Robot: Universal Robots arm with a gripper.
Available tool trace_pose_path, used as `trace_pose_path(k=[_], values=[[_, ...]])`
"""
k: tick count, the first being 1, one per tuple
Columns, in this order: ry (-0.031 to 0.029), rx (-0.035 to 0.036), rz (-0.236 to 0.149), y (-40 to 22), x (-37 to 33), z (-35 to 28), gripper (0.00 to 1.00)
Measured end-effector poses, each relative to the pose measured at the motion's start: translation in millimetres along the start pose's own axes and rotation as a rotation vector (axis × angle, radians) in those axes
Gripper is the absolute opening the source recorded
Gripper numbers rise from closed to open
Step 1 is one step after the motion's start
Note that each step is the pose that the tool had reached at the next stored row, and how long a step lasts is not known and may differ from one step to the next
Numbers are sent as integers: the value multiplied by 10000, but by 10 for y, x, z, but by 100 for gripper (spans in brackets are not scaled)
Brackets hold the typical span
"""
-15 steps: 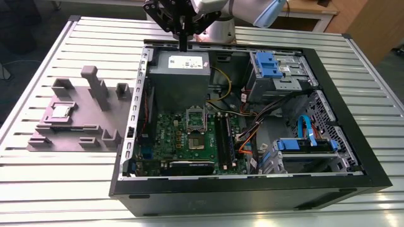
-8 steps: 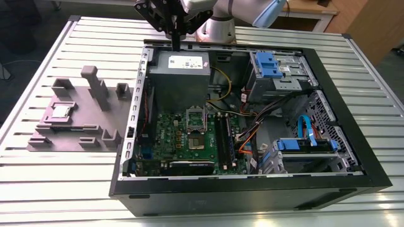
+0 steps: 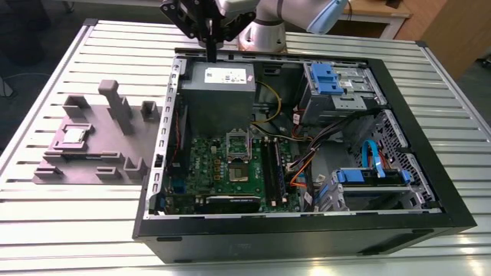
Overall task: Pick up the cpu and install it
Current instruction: 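Reach for the cpu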
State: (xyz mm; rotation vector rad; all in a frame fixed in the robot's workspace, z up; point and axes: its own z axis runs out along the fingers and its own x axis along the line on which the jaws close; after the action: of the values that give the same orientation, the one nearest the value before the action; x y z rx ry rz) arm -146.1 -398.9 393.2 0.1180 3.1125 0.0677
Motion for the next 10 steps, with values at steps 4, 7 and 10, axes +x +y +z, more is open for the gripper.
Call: trace_pose_path(k=[4,7,10], values=[[0,0,0,-1,14,0,11],[0,1,0,-2,24,-1,11],[0,0,0,-3,34,-1,11]])
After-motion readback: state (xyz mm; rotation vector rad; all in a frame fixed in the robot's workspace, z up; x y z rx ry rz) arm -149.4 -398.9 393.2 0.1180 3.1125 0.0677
